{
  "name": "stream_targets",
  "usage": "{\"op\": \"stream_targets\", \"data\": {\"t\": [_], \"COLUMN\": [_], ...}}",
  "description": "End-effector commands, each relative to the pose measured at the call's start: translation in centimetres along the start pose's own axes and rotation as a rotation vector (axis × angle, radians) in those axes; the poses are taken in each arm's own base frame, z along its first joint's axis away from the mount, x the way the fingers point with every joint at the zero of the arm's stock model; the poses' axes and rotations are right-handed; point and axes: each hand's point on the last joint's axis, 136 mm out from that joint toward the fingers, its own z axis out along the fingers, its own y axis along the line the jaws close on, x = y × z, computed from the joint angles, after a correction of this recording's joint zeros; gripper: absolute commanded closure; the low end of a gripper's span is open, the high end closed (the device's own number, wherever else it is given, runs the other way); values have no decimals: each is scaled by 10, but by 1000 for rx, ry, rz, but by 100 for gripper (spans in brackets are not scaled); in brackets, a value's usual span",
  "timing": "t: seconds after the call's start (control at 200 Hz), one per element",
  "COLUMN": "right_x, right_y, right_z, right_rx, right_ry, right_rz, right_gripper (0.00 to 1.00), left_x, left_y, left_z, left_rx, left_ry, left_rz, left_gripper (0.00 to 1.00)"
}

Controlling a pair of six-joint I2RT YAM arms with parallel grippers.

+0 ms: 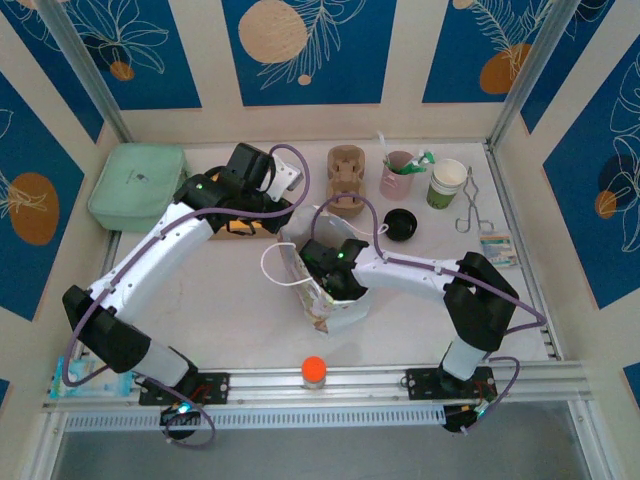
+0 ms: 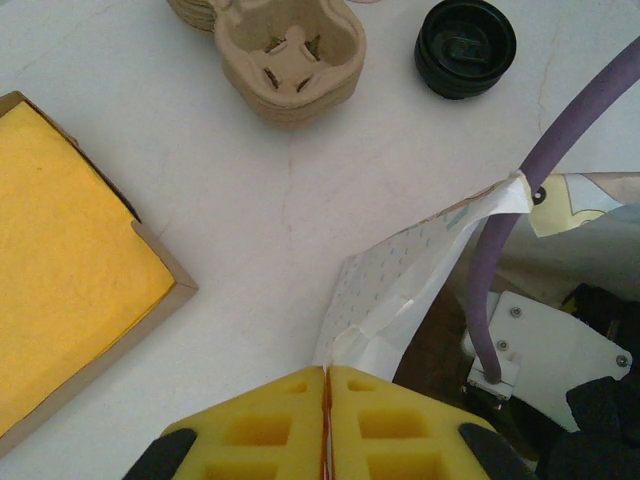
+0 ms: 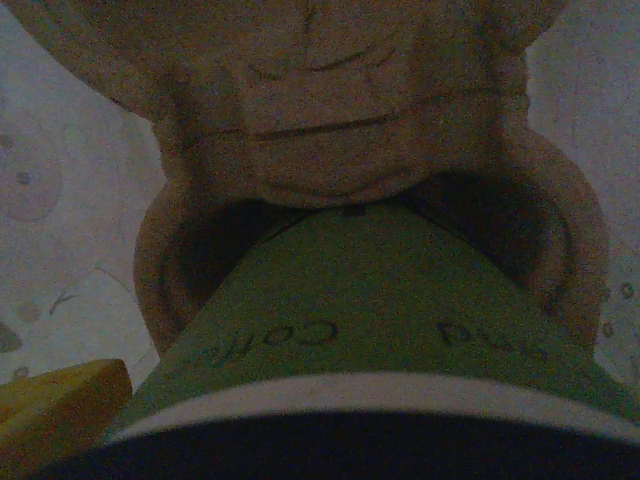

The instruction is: Pack the takeout coffee

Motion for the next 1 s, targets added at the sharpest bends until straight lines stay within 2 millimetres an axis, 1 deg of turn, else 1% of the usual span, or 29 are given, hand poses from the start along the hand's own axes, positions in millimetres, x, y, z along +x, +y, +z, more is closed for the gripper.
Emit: {"op": "stream_targets", "data": {"t": [0.0, 0.16, 0.36, 0.45, 0.595, 0.69, 0.785, 0.996], "right_x": [25, 21, 15, 13, 13, 14, 14, 11], "right_y": [-13, -12, -7, -8, -12, -12, -11, -9], "right_z": [111, 98, 81, 83, 101, 107, 104, 84], "right_rx": [55, 60, 45, 45, 57, 58, 57, 45], "right_ry": [153, 134, 98, 92, 111, 124, 123, 90], "right_rz": [-7, -18, -33, -35, -26, -26, -27, -36], "right_gripper": [1, 1, 1, 1, 1, 1, 1, 1], "left_x": [-3, -4, -4, -5, -5, -6, -6, -7], "left_y": [4, 4, 4, 3, 3, 3, 3, 2], "left_z": [-5, -5, -8, -8, -8, -9, -11, -10], "left_rx": [-28, -27, -26, -23, -22, -21, -21, -19], "left_ry": [-20, -23, -29, -31, -31, -34, -37, -39], "left_rz": [5, 4, 4, 2, 3, 5, 5, 6], "left_gripper": [90, 90, 90, 90, 90, 90, 90, 90]}}
